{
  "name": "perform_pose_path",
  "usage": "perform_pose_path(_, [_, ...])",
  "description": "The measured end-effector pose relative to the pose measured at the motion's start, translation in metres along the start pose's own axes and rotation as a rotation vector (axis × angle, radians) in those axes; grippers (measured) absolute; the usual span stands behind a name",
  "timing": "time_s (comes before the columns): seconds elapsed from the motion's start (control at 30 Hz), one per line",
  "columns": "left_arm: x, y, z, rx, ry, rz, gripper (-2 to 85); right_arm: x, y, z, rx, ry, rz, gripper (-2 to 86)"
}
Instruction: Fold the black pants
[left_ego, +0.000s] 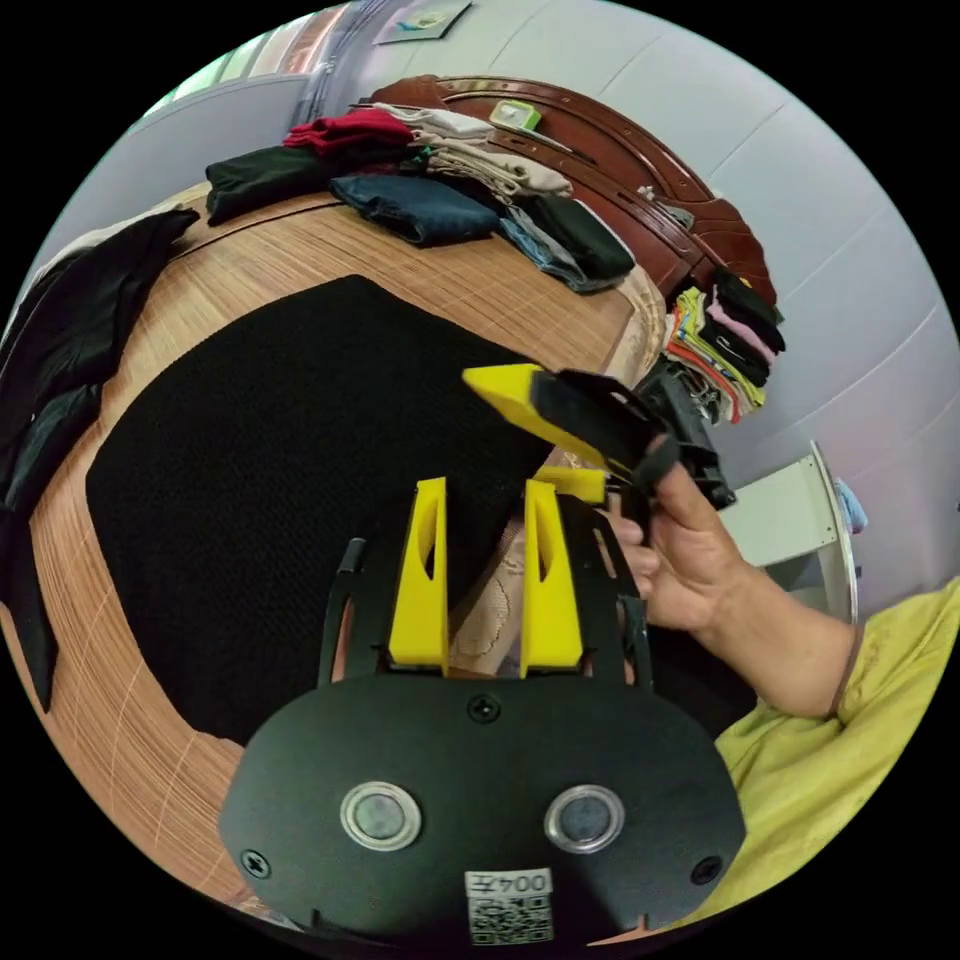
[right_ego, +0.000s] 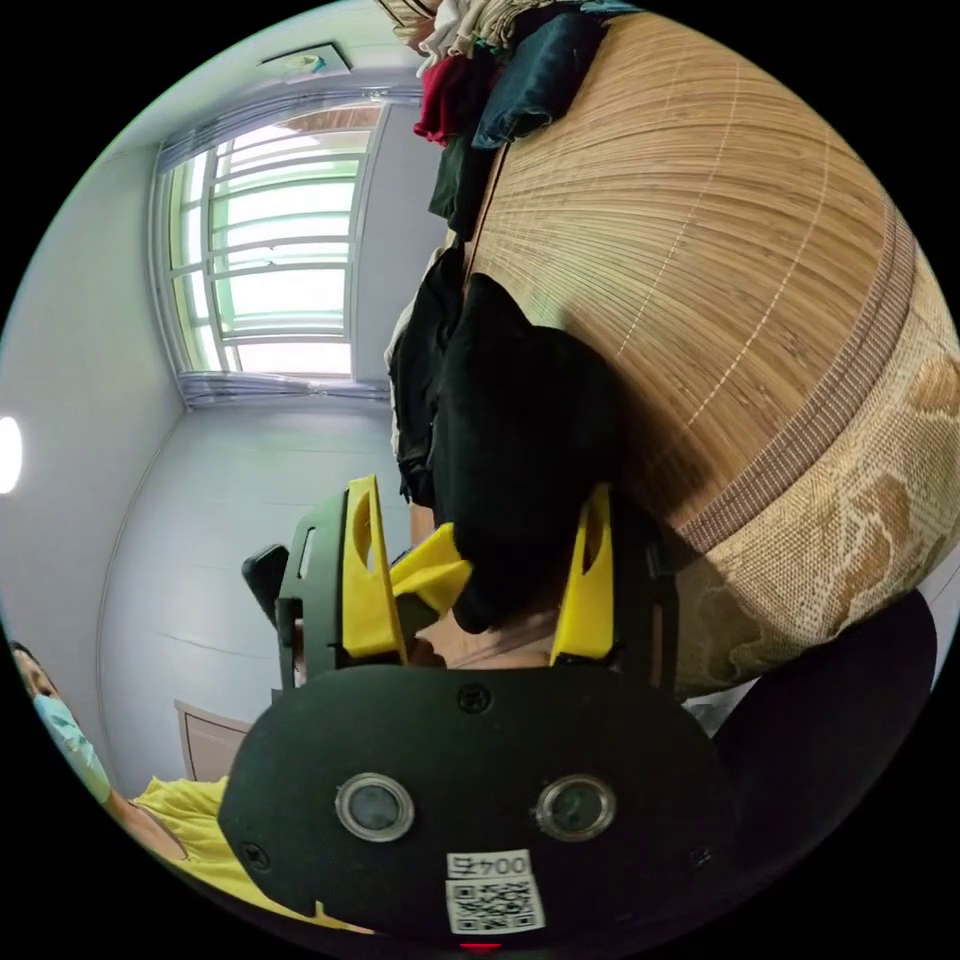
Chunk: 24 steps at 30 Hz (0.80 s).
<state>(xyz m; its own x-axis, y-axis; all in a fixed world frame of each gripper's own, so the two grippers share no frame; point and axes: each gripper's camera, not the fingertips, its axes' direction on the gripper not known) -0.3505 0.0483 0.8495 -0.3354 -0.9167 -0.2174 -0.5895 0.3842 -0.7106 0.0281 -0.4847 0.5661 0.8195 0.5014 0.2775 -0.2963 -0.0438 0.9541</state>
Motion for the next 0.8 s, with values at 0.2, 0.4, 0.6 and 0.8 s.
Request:
perform_pose_path(0.2, [0.016,0.043,-0.035,0.099,-0.187,0.088,14.0,0.012,-0.004,0.012,0.016,0.092,0.037,15.6])
perform_pose_path(0.4, [0.053,0.033,0.014,-0.037,-0.494,0.342,17.1,-0.009,-0.029,0.022,-0.081,0.163,0.071,11.9])
perform_pose_path(0.6, [0.047,-0.001,0.037,-0.045,-0.554,0.307,9.6,-0.029,-0.064,0.024,-0.132,0.206,-0.004,13.6])
perform_pose_path(0.8, [0.02,-0.023,0.044,-0.035,-0.38,0.169,7.9,0.011,-0.058,0.015,-0.111,0.067,0.025,23.1])
